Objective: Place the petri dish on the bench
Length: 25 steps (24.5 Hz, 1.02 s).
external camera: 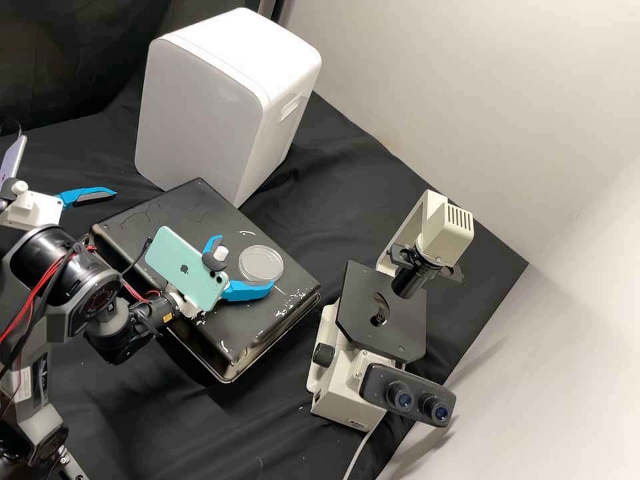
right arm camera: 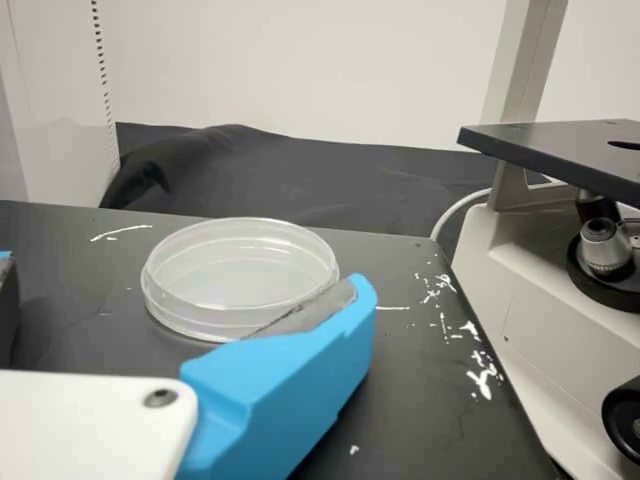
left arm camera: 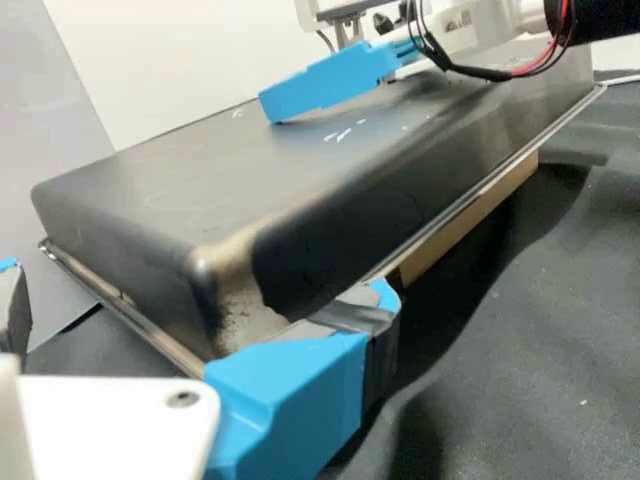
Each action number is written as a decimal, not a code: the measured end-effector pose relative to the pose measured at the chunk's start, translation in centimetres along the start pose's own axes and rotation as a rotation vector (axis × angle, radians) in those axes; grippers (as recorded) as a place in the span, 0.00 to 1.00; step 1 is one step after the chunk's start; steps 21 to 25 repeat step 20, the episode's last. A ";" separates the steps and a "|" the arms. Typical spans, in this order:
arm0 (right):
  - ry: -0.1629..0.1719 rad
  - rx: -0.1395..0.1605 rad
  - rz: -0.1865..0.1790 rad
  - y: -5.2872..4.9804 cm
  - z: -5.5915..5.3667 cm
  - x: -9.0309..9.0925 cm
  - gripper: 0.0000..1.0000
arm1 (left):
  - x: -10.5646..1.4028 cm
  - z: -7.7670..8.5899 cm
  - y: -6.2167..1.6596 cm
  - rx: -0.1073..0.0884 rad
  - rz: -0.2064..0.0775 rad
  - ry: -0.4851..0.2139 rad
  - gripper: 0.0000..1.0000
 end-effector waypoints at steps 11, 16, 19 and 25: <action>-0.043 0.079 0.045 0.4 0.1 -1.4 1.00 | -2.7 0.2 2.20 0.067 0.124 0.071 1.00; -0.056 0.088 0.054 0.6 0.3 -1.9 1.00 | -2.9 0.0 2.44 0.054 0.138 0.091 1.00; -0.056 0.089 0.054 0.5 0.3 -2.0 1.00 | -2.9 0.0 2.53 0.053 0.143 0.092 1.00; -0.056 0.089 0.054 0.5 0.3 -2.0 1.00 | -2.9 0.0 2.57 0.052 0.145 0.092 1.00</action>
